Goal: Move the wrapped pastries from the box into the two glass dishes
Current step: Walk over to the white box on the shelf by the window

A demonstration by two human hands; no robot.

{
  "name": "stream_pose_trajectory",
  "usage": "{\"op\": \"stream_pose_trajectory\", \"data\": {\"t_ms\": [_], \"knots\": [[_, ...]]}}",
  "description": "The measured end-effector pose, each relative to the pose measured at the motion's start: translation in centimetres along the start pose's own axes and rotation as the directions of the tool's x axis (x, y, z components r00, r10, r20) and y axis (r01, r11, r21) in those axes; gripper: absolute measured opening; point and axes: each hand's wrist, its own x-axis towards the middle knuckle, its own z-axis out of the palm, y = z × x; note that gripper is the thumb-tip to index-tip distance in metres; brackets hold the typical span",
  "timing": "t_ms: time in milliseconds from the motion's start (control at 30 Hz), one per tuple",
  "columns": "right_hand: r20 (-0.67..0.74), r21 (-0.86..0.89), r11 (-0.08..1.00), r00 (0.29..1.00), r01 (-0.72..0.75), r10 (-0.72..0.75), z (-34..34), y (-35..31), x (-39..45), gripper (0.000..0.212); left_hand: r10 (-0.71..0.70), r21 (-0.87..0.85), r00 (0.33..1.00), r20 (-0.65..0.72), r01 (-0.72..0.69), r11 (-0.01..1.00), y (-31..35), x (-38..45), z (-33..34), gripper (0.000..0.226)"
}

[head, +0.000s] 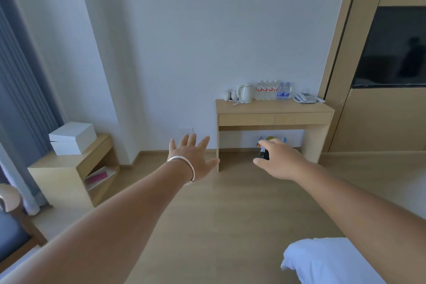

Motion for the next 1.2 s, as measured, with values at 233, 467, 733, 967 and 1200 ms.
{"op": "stream_pose_trajectory", "data": {"t_ms": [233, 467, 733, 967, 1200], "knots": [[-0.003, -0.003, 0.999, 0.999, 0.032, -0.032, 0.6, -0.2, 10.5, 0.065, -0.013, -0.009, 1.000, 0.003, 0.013, 1.000, -2.5, 10.1, 2.2, 0.079], [-0.016, -0.015, 0.997, 0.997, 0.075, -0.076, 0.2, 2.7, 23.7, 0.068, -0.038, -0.006, 0.999, -0.021, 0.038, 0.999, -2.8, 22.4, 4.2, 0.079], [-0.034, -0.052, 0.991, 0.991, 0.126, -0.128, -2.7, 7.2, 39.7, 0.067, -0.062, 0.011, 0.997, -0.042, 0.062, 0.998, -0.7, 38.5, 4.0, 0.078], [0.016, -0.047, 0.991, 0.992, 0.123, -0.123, -1.6, 9.8, 50.4, 0.068, -0.042, 0.020, 0.999, 0.007, 0.042, 0.999, 0.5, 48.8, 6.5, 0.078], [0.004, -0.056, 0.993, 0.995, 0.101, -0.101, -0.7, 10.4, 62.0, 0.068, -0.026, 0.024, 1.000, 0.012, 0.026, 0.999, -2.4, 61.5, 9.3, 0.078]]}}
